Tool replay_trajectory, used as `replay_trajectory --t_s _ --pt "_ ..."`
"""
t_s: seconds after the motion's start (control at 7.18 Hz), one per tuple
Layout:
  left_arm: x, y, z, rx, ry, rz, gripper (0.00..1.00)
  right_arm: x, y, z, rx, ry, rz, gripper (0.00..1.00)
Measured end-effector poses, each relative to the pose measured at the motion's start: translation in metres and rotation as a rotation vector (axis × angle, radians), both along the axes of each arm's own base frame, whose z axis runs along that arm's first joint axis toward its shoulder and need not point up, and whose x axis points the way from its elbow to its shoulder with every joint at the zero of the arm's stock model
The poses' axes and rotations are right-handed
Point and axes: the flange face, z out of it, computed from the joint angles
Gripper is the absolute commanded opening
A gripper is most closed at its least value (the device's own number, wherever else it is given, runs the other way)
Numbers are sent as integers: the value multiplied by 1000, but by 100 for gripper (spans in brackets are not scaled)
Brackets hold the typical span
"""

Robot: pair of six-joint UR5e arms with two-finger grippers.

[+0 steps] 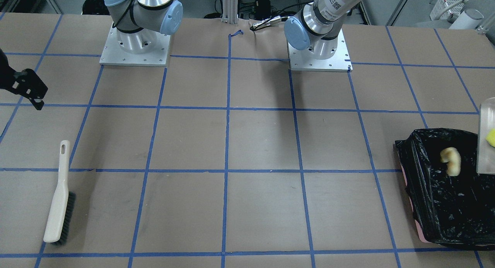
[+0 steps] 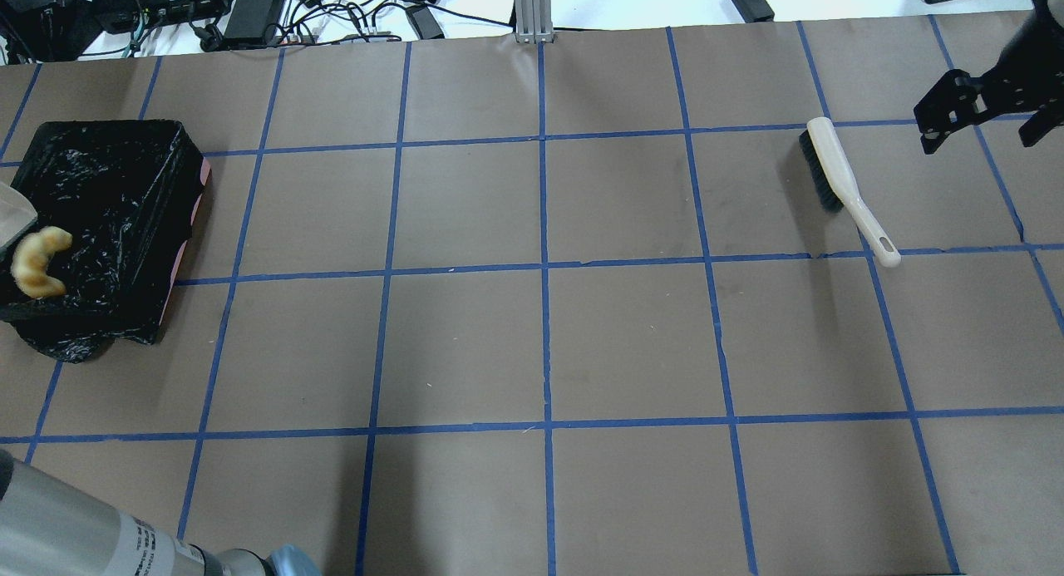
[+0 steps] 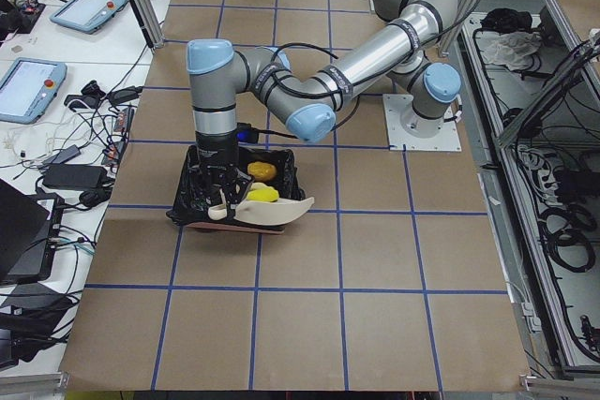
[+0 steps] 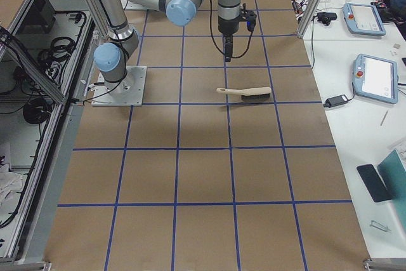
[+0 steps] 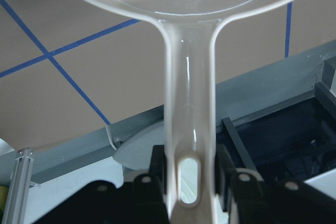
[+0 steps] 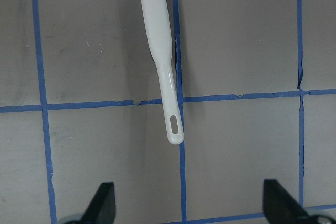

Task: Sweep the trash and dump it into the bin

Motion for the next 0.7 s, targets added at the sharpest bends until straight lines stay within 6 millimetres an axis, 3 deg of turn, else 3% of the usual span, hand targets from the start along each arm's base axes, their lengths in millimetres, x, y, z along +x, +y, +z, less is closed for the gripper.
replay_trajectory --t_s 0.42,0.7 --pt "-24 -5 6 17 -25 -25 15 38 7 8 -1 -5 26 100" --pt "-46 -13 15 32 -83 -53 15 79 7 8 -15 -46 35 100"
